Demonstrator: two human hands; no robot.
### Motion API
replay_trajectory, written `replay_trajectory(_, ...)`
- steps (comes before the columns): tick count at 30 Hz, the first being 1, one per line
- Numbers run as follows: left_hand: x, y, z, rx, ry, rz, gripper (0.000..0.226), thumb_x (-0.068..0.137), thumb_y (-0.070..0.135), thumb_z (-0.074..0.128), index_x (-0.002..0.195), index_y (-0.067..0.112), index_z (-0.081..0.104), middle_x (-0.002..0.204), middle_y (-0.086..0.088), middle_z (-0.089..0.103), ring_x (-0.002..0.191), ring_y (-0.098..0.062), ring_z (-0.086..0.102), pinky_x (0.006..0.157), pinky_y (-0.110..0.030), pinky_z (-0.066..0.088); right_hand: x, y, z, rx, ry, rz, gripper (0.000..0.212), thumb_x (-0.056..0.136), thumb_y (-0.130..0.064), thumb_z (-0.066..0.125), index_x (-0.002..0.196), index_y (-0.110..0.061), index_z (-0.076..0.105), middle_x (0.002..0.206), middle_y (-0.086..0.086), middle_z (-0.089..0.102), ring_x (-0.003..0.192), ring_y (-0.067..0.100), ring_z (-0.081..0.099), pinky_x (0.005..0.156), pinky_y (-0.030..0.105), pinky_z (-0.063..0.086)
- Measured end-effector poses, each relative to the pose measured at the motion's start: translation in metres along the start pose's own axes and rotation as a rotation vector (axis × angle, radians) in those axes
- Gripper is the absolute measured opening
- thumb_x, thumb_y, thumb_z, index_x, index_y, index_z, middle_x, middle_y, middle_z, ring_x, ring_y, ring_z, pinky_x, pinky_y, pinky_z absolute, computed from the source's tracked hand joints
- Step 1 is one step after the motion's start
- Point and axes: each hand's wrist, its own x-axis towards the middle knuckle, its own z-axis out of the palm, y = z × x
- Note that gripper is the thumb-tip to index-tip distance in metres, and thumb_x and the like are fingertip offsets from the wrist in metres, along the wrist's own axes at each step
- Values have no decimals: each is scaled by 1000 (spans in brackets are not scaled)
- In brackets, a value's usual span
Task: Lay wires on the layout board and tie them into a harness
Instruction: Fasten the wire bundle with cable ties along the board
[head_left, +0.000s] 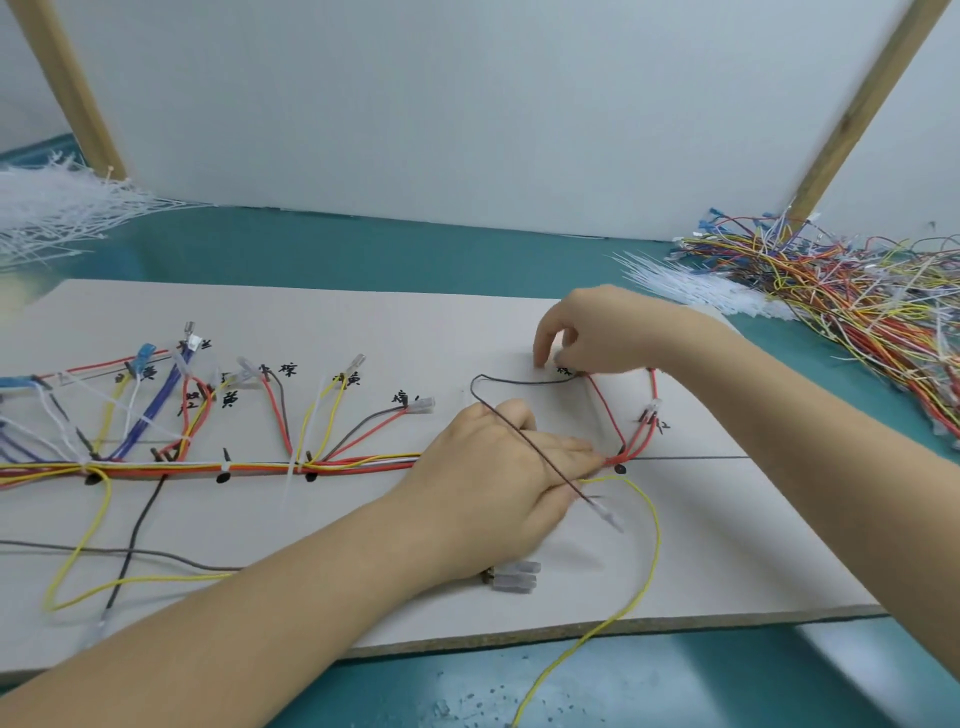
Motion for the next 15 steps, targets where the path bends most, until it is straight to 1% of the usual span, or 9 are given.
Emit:
replay_trajectory(1,-1,-1,1,-11,66,-10,31,83,23,50,108,25,70,108,14,69,77,-23,54,73,-34,47,-7,-3,2,-54,9,-44,27,82,-10,51,88,-31,67,72,-14,51,66,6,49,54,22,36)
replay_trajectory(3,-1,-1,4,-14,114,-26,25,79,18,55,95,23,73,96,14,71,74,-22,57,73,-36,48,-19,-5,10,-129,54,-104,21,85,-12,53,93,-27,65,74,-11,46,72,13,46,59,27,34)
replay_trajectory(6,1,-2,2,-51,149,44,21,76,15,53,77,20,73,82,11,70,69,-21,56,70,-33,46,-26,-9,25,-235,132,-141,17,89,-13,48,96,-19,62,95,2,51,90,25,53,67,31,41)
replay_trajectory(8,0,-1,-1,-79,146,58,20,74,16,51,71,19,71,77,8,67,67,-21,55,68,-30,44,-29,-8,29,-289,171,-181,15,88,-15,47,95,-17,60,100,2,52,96,24,48,71,33,44)
replay_trajectory(10,-2,0,-4,-86,130,39,16,73,15,56,70,21,70,73,8,65,67,-18,53,68,-25,38,-35,-4,31,-342,189,-227,16,84,-18,46,94,-16,58,95,1,54,99,22,44,74,34,43)
replay_trajectory(11,-3,2,-5,-91,116,22,14,72,15,58,70,21,70,72,9,65,68,-16,52,68,-23,35,-39,-2,32,-342,203,-248,15,83,-18,46,93,-15,57,91,1,55,98,22,44,74,31,41)
replay_trajectory(13,-4,3,-7,-106,82,-20,14,72,17,57,73,22,70,73,10,64,73,-14,51,69,-23,33,-49,-1,33,-293,250,-287,11,79,-17,48,85,-13,57,82,1,57,90,22,47,66,23,29)
replay_trajectory(14,-4,4,-8,-112,59,-40,16,74,18,54,75,23,70,75,10,64,75,-13,50,70,-24,33,-54,-3,33,-262,262,-292,7,78,-15,49,81,-13,56,76,2,56,85,23,48,62,22,24)
replay_trajectory(15,-3,4,-9,-115,37,-55,18,76,20,52,77,23,70,77,10,63,77,-13,49,71,-25,32,-59,-4,33,-236,272,-304,3,77,-13,50,76,-13,53,71,1,52,79,24,47,61,21,24)
